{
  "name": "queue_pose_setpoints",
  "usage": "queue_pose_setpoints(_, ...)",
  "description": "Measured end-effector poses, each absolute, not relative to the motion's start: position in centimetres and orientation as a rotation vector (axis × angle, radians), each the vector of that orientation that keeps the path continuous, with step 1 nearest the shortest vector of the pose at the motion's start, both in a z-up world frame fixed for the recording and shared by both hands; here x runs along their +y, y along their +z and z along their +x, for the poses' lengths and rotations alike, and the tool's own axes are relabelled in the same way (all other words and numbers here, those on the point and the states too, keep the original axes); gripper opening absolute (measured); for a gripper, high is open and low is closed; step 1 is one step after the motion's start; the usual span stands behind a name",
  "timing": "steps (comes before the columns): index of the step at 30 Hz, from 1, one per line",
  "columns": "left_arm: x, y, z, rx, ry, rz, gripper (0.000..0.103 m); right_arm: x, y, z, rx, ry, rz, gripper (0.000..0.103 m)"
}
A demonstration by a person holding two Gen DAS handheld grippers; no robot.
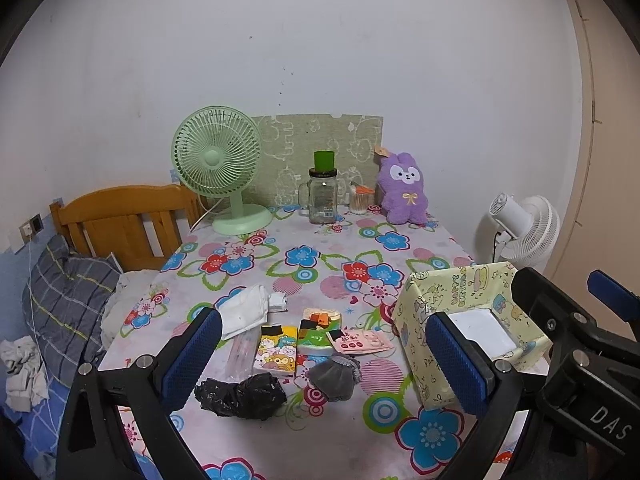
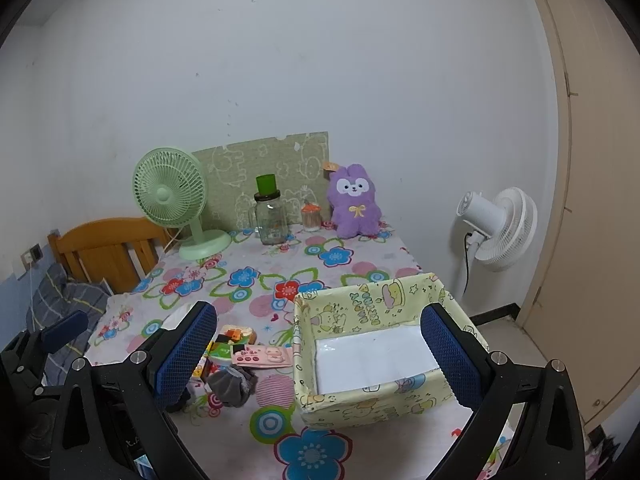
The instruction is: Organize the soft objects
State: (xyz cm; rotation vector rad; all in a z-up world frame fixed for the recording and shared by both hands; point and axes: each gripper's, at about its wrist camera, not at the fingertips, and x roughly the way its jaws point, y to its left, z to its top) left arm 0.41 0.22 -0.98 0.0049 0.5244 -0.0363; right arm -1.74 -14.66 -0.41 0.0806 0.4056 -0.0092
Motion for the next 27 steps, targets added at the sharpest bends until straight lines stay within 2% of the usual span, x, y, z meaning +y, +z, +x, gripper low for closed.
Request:
queue_pose_setpoints(19,0.8,-1.2,0.9,0.524,-0.03,-0.001,0.1,-14.4,-1.0,-1.2,0.401,-0.001,0.09,0.103)
queue_pose_setpoints(27,1.6,-2.3,1.6,0.549,-0.02,0.001,0.096,-12.9,-1.8,-0.2,0.408,0.037,0.08,0.101)
